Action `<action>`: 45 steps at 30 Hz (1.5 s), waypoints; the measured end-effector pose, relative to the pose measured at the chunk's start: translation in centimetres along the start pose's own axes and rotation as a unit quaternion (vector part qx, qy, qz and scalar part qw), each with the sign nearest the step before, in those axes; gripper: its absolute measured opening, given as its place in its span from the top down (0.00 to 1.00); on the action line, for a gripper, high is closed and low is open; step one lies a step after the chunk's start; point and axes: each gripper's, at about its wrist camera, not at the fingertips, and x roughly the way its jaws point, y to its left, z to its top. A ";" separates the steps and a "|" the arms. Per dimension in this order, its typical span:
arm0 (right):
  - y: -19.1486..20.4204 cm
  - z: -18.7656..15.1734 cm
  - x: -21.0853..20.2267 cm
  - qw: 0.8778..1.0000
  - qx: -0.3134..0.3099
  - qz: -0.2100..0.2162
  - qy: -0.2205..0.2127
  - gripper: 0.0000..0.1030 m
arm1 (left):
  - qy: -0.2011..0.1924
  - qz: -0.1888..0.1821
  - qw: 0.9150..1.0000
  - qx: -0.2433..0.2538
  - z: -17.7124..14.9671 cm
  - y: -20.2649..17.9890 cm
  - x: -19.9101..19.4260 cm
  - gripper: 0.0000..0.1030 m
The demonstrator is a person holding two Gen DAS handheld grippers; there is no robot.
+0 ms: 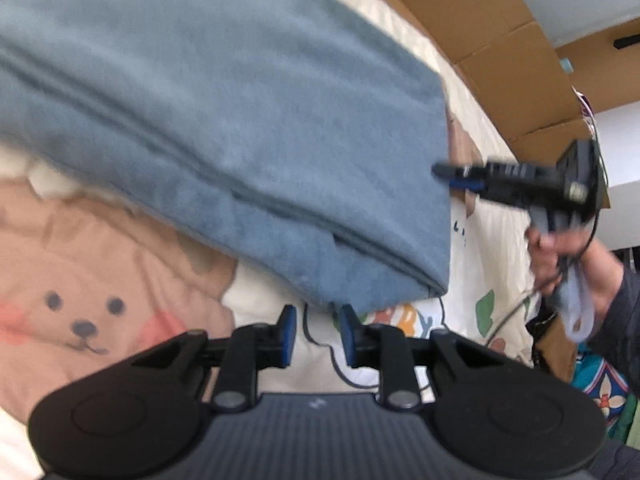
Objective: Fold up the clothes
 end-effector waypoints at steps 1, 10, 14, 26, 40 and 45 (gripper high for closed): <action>0.2 -0.9 -0.2 1.000 -0.003 -0.003 -0.004 0.78 | -0.007 0.004 1.000 0.005 0.6 -1.0 0.3 0.77; 2.7 -8.2 -1.3 0.997 -0.049 -0.054 -0.023 0.79 | -0.048 0.025 0.997 0.060 5.4 -4.6 1.2 0.77; 1.2 -9.7 -1.9 0.999 0.006 -0.025 -0.040 0.79 | -0.060 0.021 0.992 0.105 6.4 -5.9 3.4 0.77; 0.1 -10.0 -3.0 0.998 0.026 0.011 -0.048 0.78 | -0.059 0.046 0.985 0.158 5.9 -6.3 6.6 0.90; -2.3 -8.1 -1.2 0.989 0.106 0.065 -0.081 0.77 | -0.048 0.056 0.991 0.111 4.0 -3.4 8.9 0.98; -3.0 -8.2 -0.4 0.984 0.132 0.092 -0.071 0.76 | -0.050 0.055 0.992 0.107 3.5 -3.3 8.7 0.98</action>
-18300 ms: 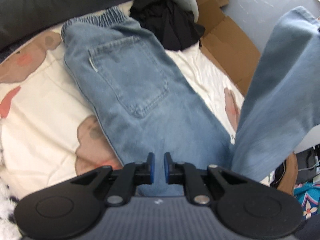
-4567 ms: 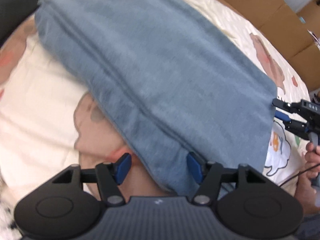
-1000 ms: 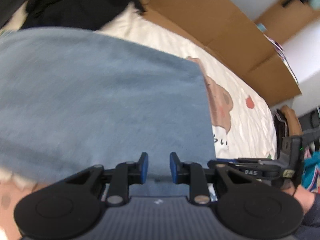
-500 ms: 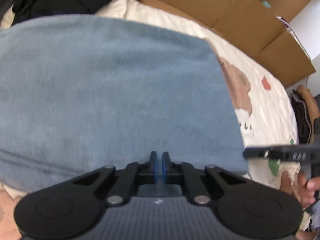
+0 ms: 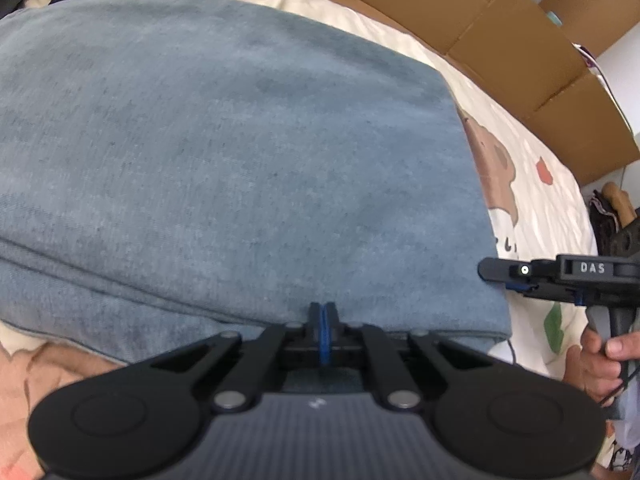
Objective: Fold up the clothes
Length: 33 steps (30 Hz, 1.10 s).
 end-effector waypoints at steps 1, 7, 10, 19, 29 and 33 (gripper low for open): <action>-0.3 0.0 -0.1 1.000 0.010 0.006 0.002 0.76 | 0.001 -0.002 1.000 -0.003 0.0 0.1 -0.1 0.98; -0.4 0.1 -0.6 0.999 0.030 0.039 0.007 0.74 | -0.002 -0.005 1.000 -0.010 -0.1 0.3 0.0 0.98; -0.6 0.1 -0.5 0.998 0.039 0.048 0.006 0.73 | -0.003 -0.008 1.000 -0.010 -0.1 0.5 0.1 0.98; -1.3 1.0 0.9 0.996 0.066 0.062 -0.012 0.72 | -0.004 -0.007 1.000 -0.011 -0.1 0.4 0.2 0.98; -0.9 2.0 0.5 0.991 0.070 0.112 -0.010 0.81 | -0.033 0.001 0.999 0.021 0.6 -0.3 -2.2 0.98; -1.1 2.0 1.6 0.992 0.080 0.100 -0.005 0.80 | -0.053 0.018 0.998 0.020 1.9 0.4 -3.8 0.98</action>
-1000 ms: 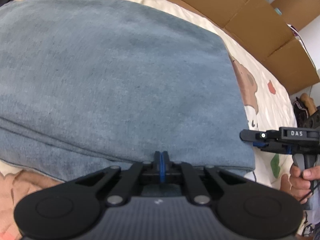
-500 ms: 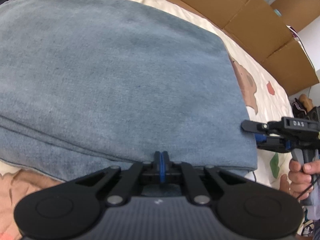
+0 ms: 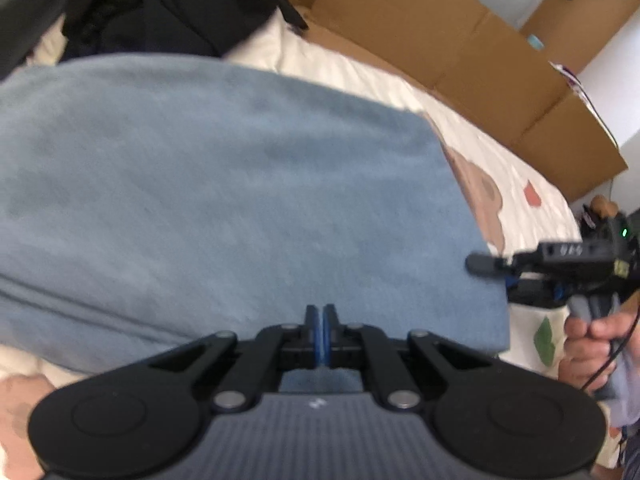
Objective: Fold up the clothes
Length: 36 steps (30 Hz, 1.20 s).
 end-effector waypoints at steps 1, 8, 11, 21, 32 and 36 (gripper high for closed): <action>-0.2 0.1 0.3 1.000 0.004 0.000 0.000 0.80 | -0.003 0.007 1.000 0.002 0.4 0.2 -0.2 0.97; -0.9 0.7 2.0 1.000 0.015 0.003 -0.009 0.79 | -0.002 0.076 0.997 -0.007 0.8 2.3 0.2 0.97; -0.7 1.1 2.5 1.000 0.016 0.006 -0.011 0.79 | 0.006 0.091 0.996 -0.002 -0.2 3.0 1.0 0.98; -0.5 1.5 3.2 1.000 0.017 0.006 -0.015 0.79 | 0.016 0.101 0.995 0.010 -1.3 2.8 1.5 0.97; 0.4 2.7 4.1 0.999 -0.009 0.034 -0.007 0.90 | -0.028 0.116 0.993 0.015 -0.2 3.6 -0.7 0.95; 0.6 2.8 4.7 0.999 -0.017 0.024 0.017 0.87 | -0.010 0.114 0.993 -0.013 -0.6 5.0 0.7 0.98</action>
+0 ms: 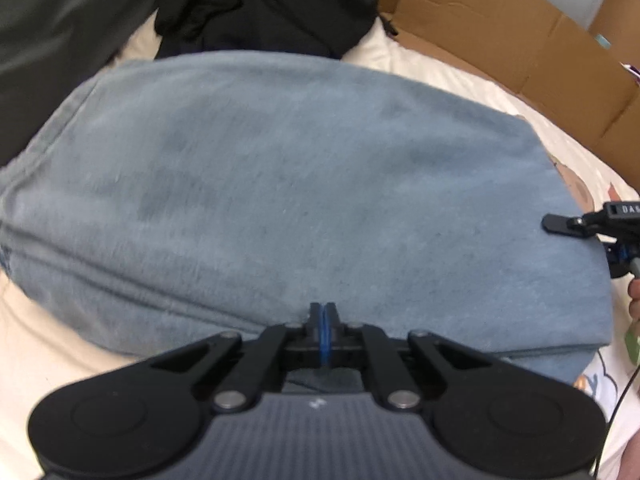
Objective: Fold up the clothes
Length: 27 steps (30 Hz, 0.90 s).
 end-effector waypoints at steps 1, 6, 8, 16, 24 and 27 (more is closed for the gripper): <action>0.1 0.0 0.3 1.000 -0.005 -0.008 0.010 0.87 | 0.000 0.000 1.000 -0.001 0.0 0.0 0.0 0.98; 1.5 -0.3 0.3 0.999 -0.034 -0.034 0.005 0.95 | 0.002 0.005 1.000 0.003 0.3 -0.5 -0.3 0.97; 1.9 -0.4 -0.1 0.999 -0.030 -0.031 0.006 0.95 | 0.002 0.003 1.000 0.003 0.4 -0.6 -0.5 0.97; 4.2 -0.6 -1.9 1.000 -0.017 -0.025 0.000 0.95 | -0.016 0.005 0.999 0.034 0.9 -1.9 -1.7 0.96; 5.4 -0.2 -5.1 1.000 -0.011 -0.006 -0.010 0.95 | -0.025 -0.012 0.999 0.043 2.2 -3.4 -2.0 0.96; 4.8 0.2 -6.9 1.000 -0.008 0.001 -0.015 0.95 | -0.027 -0.022 0.998 0.044 2.7 -4.1 -1.9 0.96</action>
